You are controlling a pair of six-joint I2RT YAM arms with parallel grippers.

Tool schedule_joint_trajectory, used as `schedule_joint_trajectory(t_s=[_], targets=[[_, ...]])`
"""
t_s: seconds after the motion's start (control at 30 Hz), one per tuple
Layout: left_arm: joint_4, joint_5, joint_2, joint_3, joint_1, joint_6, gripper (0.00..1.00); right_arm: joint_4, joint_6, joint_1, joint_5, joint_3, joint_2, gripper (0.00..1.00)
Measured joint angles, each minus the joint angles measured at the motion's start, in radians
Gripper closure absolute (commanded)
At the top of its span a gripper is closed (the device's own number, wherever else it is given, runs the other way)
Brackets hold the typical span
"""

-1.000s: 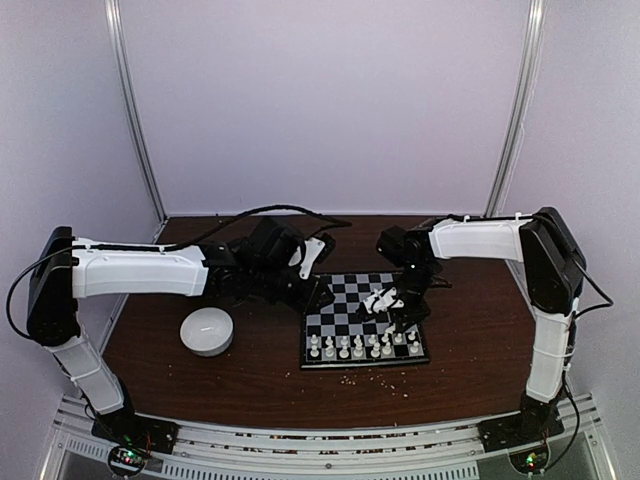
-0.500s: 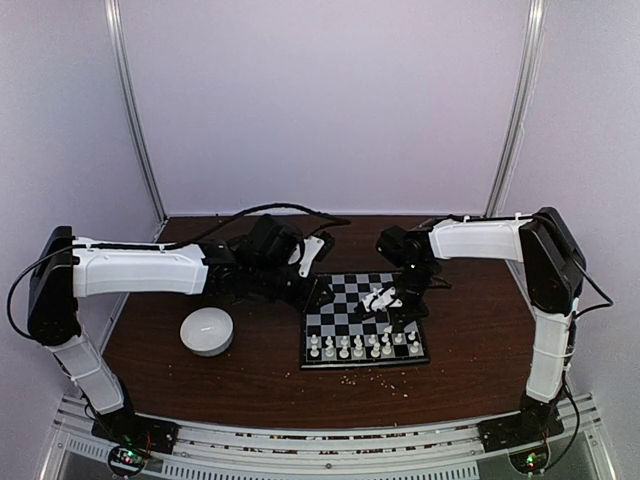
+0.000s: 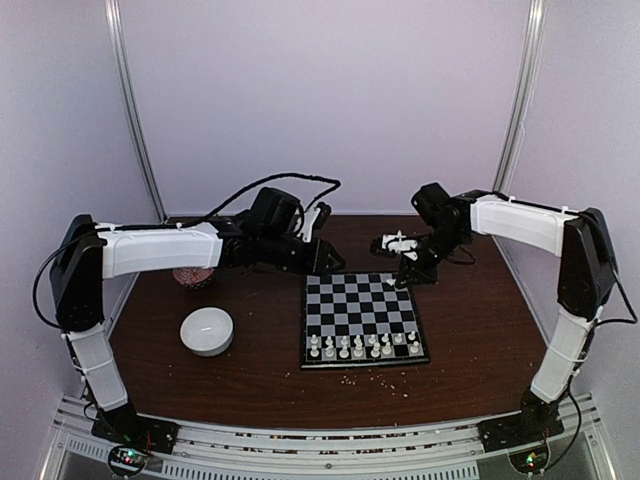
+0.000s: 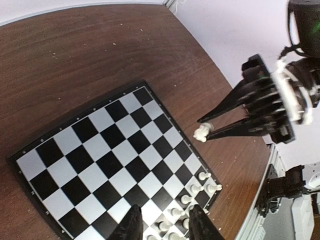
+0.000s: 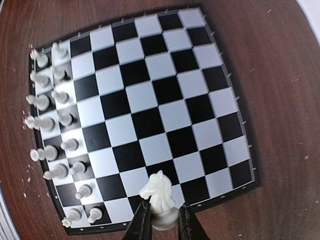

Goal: Set up the chess pieces on the board
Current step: Pass from the right arm to the left

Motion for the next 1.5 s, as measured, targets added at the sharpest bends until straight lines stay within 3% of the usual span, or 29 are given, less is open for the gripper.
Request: schedule_joint_trajectory(t_s=[0.2,0.53,1.0,1.5], targets=[[0.037,0.143,0.135,0.144,0.014,-0.073,0.67,0.108,0.14,0.006,-0.036,-0.001,-0.158,0.84],[0.151,0.34,0.234,0.217,0.014,-0.193,0.65,0.18,0.24,0.007,-0.039,-0.034,-0.177,0.84],[0.243,0.417,0.323,0.304,0.014,-0.314,0.66,0.195,0.253,0.029,-0.04,-0.061,-0.178,0.84],[0.308,0.441,0.337,0.304,0.015,-0.376,0.93,0.196,0.253,0.039,-0.05,-0.068,-0.195,0.83]])
